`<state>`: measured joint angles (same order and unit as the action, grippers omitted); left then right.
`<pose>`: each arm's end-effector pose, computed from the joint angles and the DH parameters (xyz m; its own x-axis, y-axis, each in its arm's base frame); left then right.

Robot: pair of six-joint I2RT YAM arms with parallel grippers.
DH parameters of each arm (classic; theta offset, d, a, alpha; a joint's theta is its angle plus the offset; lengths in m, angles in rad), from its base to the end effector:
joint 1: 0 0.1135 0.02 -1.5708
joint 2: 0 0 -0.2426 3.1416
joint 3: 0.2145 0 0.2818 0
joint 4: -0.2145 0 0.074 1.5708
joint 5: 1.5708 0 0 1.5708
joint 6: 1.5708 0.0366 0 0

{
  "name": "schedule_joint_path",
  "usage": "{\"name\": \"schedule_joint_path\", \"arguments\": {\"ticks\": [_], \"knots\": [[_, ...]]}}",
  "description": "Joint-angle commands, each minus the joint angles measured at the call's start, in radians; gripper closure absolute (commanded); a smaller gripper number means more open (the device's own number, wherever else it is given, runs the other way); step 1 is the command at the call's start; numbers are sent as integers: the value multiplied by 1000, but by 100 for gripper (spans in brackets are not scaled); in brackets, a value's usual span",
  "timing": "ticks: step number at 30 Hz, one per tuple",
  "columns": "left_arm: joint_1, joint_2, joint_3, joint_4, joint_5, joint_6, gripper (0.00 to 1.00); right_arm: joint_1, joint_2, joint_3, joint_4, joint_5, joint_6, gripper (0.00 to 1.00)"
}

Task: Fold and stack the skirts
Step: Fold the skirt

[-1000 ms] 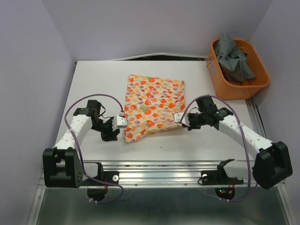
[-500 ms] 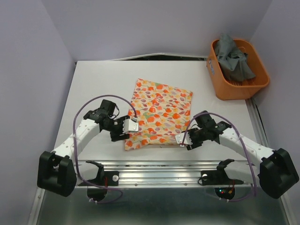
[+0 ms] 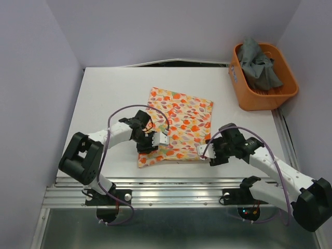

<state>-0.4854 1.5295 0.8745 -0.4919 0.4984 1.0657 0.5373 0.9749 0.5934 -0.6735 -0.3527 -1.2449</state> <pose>0.2647 -0.1594 0.1390 0.1207 0.8054 -0.5803 0.9880 -0.0406 0.1491 0.1784 0.1210 0.1732 0.3544 -0.8237 -0.4426 -0.9086 -0.1916 -0.3711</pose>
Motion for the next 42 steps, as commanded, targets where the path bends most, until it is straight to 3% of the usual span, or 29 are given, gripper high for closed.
{"name": "schedule_joint_path", "arguments": {"ticks": [1,5,9,13,19,25,33,35,38,42], "knots": [[-73,-57,-110,6,-132,42,50,-31,13,66,20,132,143,33],[-82,-149,-124,15,-155,19,44,-94,68,176,49,78,329,37],[-84,-258,-72,-3,-126,-23,40,-94,156,322,38,-101,544,42],[-84,-278,29,-112,-40,-13,41,-94,281,408,-3,-285,671,55],[-154,-235,-4,-139,2,37,44,-60,367,321,25,-264,602,62],[-311,-171,-135,-68,-130,63,47,-51,472,264,28,-148,523,62],[-337,-37,-138,-37,-215,66,49,-42,581,269,103,17,547,62],[-335,-80,-123,-56,-196,69,46,-42,602,276,94,18,516,64],[-331,-185,-100,-88,-140,76,33,-42,576,304,11,9,455,59],[-305,-334,-40,-149,-92,54,28,-42,492,296,-23,58,400,54]]}}
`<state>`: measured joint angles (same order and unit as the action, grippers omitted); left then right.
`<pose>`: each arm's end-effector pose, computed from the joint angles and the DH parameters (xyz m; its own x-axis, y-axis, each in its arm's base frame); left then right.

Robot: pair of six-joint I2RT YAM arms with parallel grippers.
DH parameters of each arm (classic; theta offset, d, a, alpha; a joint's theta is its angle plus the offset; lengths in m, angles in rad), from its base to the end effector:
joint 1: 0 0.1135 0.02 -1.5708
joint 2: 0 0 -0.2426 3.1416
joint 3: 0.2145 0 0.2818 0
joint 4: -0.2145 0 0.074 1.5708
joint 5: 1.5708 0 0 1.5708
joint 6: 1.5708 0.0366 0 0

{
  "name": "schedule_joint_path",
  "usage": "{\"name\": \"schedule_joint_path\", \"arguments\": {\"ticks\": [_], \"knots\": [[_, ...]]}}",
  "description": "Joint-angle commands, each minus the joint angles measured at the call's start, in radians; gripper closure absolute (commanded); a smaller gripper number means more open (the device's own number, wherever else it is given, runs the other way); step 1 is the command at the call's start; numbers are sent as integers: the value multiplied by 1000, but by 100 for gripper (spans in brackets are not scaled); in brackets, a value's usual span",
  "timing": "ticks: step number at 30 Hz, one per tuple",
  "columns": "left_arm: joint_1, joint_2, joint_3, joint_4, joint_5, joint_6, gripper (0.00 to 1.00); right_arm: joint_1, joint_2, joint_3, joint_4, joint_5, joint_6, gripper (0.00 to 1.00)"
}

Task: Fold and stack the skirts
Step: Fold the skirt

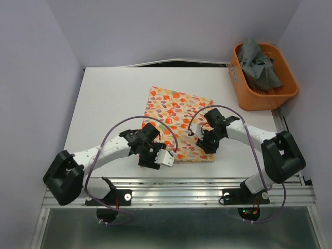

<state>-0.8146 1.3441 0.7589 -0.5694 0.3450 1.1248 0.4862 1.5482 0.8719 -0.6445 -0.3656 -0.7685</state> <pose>0.1776 -0.2063 0.1486 0.4316 0.7798 -0.4535 0.9020 -0.3646 0.2313 0.2534 0.1487 0.1257 -0.2582 -0.8707 -0.4186 -0.9654 0.2492 0.0771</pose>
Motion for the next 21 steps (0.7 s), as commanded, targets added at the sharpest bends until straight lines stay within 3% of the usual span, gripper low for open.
{"name": "schedule_joint_path", "arguments": {"ticks": [1,4,6,11,15,21], "knots": [[55,-167,100,-72,68,-28,27,9,-89,18,-56,79,-90,52],[141,-192,163,-37,130,-75,24,9,-115,42,-89,68,-65,41],[259,-166,192,9,184,-167,21,9,-134,71,-70,41,-14,38],[403,67,309,181,216,-374,26,9,-137,182,57,-35,210,39],[459,237,402,294,226,-528,31,9,-16,263,150,7,296,44],[499,476,554,381,163,-677,35,-47,231,384,204,85,275,45]]}}
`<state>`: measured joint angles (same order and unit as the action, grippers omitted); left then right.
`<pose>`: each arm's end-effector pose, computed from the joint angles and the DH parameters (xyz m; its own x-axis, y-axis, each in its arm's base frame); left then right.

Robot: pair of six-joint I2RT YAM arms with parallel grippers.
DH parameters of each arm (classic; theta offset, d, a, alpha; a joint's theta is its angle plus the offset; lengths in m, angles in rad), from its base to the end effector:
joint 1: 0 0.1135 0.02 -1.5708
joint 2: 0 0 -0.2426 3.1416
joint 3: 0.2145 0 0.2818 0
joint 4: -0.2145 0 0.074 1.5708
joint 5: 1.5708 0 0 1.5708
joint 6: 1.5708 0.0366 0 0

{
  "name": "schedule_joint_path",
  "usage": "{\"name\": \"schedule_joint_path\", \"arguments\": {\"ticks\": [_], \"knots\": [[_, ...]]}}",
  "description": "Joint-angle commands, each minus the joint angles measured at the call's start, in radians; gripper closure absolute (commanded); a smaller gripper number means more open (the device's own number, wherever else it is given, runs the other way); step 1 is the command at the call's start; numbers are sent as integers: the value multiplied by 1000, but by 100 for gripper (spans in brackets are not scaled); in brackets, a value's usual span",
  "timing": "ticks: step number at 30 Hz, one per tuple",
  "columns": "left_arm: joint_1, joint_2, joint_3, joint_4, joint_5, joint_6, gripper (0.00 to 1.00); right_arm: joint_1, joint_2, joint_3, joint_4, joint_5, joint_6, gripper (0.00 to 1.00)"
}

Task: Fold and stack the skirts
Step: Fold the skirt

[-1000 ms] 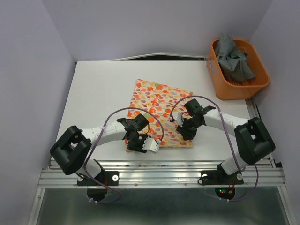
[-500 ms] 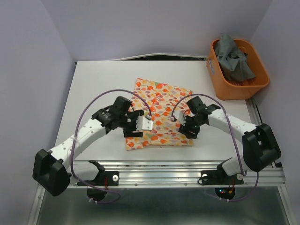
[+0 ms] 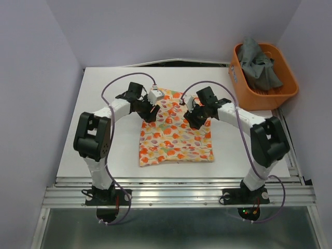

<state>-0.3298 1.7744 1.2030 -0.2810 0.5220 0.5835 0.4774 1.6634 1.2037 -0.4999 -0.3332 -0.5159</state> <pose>0.3751 -0.1477 0.1730 -0.2687 0.5968 -0.7561 0.8858 0.4614 0.0493 0.3303 0.1844 0.1977 -0.3363 -0.6988 -0.6313 -0.8815 0.4695 -0.0501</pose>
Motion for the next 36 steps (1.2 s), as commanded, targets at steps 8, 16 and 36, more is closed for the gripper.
{"name": "schedule_joint_path", "arguments": {"ticks": [8,16,36], "knots": [[67,230,222,69,-83,-178,39,-49,409,235,96,112,-21,45],[103,141,285,-10,-102,-9,29,-49,366,356,44,102,-36,38],[-377,-774,-615,-277,-324,303,26,61,-556,-519,-129,82,-414,34]]}}
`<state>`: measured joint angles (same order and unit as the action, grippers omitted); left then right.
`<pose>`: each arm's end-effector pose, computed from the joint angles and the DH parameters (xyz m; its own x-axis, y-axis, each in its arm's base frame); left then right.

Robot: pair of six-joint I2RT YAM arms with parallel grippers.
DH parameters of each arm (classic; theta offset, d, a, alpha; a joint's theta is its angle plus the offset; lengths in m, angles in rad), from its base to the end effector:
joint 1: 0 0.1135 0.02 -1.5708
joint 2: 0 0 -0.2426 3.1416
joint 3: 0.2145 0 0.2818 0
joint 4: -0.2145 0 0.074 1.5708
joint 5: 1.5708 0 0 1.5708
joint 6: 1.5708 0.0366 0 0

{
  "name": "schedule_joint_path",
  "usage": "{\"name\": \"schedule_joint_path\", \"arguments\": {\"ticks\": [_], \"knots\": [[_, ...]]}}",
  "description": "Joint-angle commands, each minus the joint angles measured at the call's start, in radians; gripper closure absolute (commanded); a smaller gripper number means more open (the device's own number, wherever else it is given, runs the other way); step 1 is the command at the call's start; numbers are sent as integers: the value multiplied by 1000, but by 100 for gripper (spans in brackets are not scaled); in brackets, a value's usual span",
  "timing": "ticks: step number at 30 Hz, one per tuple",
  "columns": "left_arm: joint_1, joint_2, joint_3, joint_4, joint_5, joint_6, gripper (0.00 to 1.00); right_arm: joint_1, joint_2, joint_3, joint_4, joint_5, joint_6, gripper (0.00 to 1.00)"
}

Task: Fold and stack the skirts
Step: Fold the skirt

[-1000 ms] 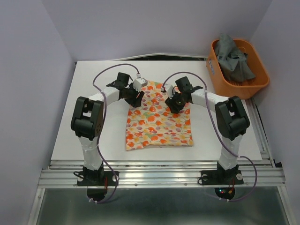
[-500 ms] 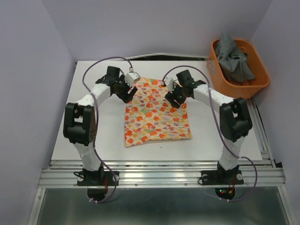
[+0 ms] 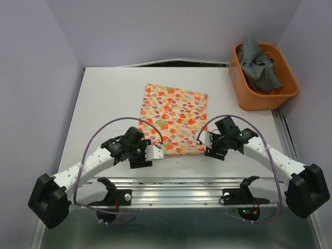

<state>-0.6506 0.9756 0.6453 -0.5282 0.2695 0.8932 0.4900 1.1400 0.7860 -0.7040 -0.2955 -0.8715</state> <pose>0.1813 -0.1503 0.1991 0.1852 0.8028 -0.5667 0.9220 0.0576 0.3829 0.2167 0.1276 0.1998 -0.0539 -0.8585 -0.5100 -0.9593 0.1862 -0.2121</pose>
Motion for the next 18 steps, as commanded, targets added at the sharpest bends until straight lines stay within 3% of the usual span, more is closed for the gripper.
{"name": "schedule_joint_path", "arguments": {"ticks": [1,6,14,18], "knots": [[-69,37,-64,-29,-70,-11,28,58,-42,-126,102,56,-60,34],[-144,81,-82,13,-90,-30,32,84,-43,-205,260,105,-44,36],[-188,189,-130,106,-154,-13,43,102,-3,-225,343,99,-63,46],[-188,221,-125,123,-170,6,56,102,6,-237,348,85,-83,52]]}}
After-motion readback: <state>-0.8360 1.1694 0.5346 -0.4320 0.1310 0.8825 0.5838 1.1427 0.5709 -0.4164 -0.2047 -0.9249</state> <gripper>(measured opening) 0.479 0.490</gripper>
